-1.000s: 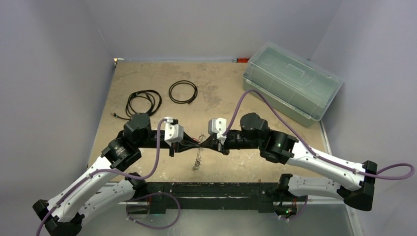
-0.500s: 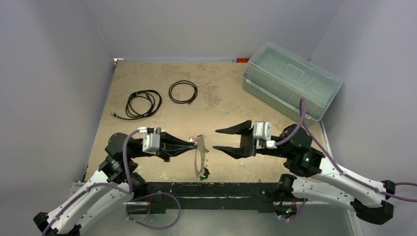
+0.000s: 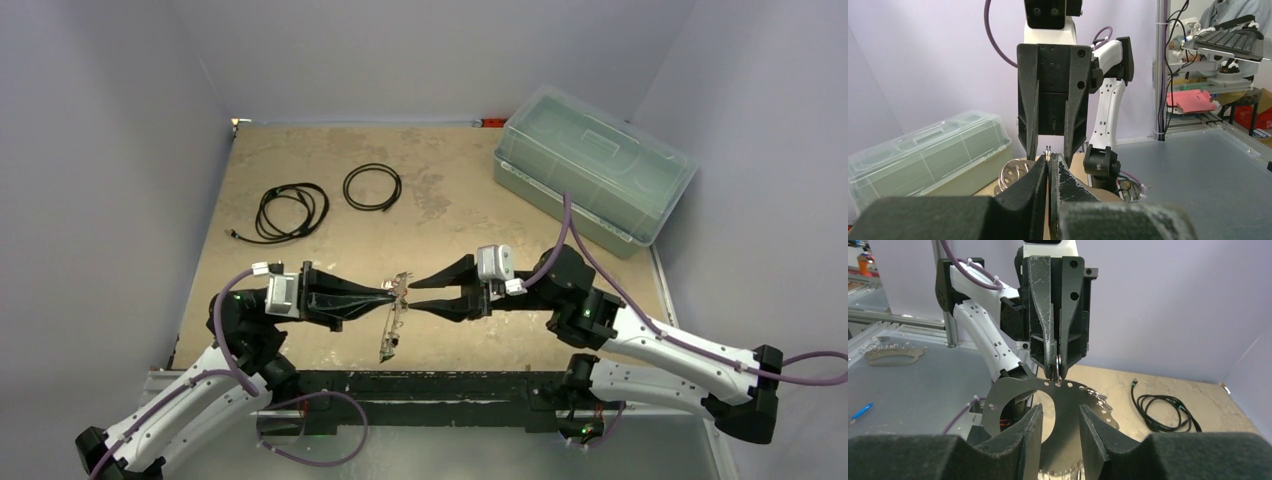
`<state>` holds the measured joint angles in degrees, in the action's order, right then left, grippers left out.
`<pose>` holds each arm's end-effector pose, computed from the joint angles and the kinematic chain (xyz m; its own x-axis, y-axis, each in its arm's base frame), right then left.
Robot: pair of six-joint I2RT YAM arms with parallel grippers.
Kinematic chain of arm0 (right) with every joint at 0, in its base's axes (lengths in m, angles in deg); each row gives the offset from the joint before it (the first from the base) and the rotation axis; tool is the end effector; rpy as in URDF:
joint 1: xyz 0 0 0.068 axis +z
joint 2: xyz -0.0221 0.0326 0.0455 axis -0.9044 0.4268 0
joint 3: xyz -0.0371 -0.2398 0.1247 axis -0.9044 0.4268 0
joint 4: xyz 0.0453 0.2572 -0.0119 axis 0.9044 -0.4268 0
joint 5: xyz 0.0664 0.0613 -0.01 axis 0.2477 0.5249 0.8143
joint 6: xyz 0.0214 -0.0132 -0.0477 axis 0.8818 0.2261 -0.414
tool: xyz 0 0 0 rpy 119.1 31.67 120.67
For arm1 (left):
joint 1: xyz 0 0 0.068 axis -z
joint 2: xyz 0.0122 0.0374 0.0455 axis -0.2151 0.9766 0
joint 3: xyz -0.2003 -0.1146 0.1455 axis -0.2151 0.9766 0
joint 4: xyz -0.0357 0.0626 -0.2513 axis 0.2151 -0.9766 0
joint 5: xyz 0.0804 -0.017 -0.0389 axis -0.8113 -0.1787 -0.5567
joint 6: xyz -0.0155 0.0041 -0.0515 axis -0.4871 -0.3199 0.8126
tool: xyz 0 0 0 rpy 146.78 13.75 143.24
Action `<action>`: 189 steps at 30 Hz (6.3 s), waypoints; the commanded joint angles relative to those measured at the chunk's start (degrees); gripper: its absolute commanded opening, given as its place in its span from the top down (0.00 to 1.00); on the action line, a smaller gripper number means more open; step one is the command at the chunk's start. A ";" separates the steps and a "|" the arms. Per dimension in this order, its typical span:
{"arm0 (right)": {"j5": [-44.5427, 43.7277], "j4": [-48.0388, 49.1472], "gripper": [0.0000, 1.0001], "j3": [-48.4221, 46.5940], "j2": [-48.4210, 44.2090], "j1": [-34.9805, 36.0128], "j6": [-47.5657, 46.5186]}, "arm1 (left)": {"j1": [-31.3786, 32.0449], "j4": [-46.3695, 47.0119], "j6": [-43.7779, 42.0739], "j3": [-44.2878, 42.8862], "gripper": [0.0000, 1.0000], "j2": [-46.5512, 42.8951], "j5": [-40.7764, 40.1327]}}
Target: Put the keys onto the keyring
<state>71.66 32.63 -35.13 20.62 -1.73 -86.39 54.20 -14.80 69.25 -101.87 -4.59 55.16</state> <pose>0.0747 0.1826 0.3851 0.1793 0.1789 -0.9674 -0.9837 0.0213 -0.1784 0.0711 -0.0963 0.3496 0.0893 -0.4228 -0.9018 0.9959 0.0261 0.0864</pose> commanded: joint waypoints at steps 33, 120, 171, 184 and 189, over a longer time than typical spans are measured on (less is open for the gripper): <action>4.62 11.81 0.71 -3.51 4.99 0.28 4.54 | 0.26 9.37 4.37 1.78 1.00 1.01 -4.24; -35.97 -23.69 0.17 1.06 27.17 -17.40 32.35 | -0.11 -46.12 -19.15 -10.48 0.17 5.42 -44.75; -23.64 -11.00 0.92 9.77 37.06 -19.58 30.66 | -0.12 -46.43 -20.31 -10.10 0.19 3.86 -41.24; -25.32 -19.55 1.00 3.50 28.11 -19.13 24.52 | -0.08 -46.35 -20.76 -10.47 0.23 3.17 -37.65; -24.78 -23.63 1.00 -2.11 22.73 -18.55 19.06 | -0.08 -45.55 -22.28 -12.22 0.23 2.99 -33.37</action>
<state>46.98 11.61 -31.29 48.30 -20.88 -61.49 54.18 -61.95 48.42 -112.02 -1.22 17.35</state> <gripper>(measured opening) 0.008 0.772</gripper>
